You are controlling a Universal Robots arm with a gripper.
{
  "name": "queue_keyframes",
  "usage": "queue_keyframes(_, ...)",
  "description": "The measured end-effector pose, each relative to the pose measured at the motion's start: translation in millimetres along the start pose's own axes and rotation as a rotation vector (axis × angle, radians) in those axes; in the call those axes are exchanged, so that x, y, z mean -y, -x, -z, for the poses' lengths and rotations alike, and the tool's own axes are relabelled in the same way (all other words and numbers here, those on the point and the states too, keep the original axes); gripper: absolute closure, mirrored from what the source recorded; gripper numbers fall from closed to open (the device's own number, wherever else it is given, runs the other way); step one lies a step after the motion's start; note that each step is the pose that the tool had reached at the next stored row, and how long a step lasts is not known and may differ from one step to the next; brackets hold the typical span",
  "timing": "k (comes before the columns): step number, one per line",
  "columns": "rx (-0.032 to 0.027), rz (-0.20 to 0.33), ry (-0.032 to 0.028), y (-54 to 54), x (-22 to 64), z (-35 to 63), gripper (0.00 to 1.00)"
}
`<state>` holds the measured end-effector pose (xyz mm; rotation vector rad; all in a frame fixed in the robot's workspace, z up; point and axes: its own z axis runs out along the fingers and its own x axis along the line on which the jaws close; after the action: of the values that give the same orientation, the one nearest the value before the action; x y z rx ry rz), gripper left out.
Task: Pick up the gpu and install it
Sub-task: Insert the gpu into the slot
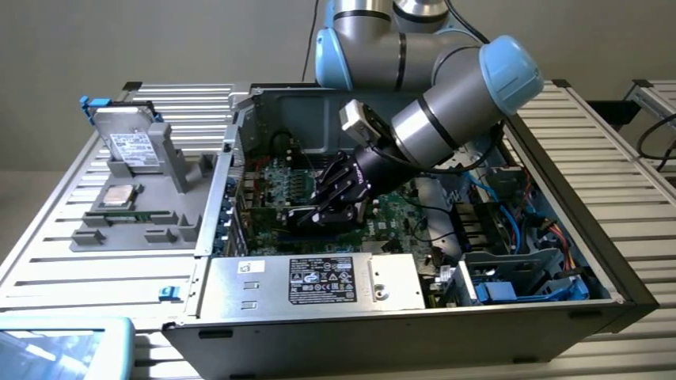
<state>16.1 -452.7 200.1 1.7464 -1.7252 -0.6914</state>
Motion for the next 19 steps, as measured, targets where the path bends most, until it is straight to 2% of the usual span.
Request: queue_keyframes(19, -0.0017, -0.002, 0.0000, 3.3, 0.0, 0.0, 0.72)
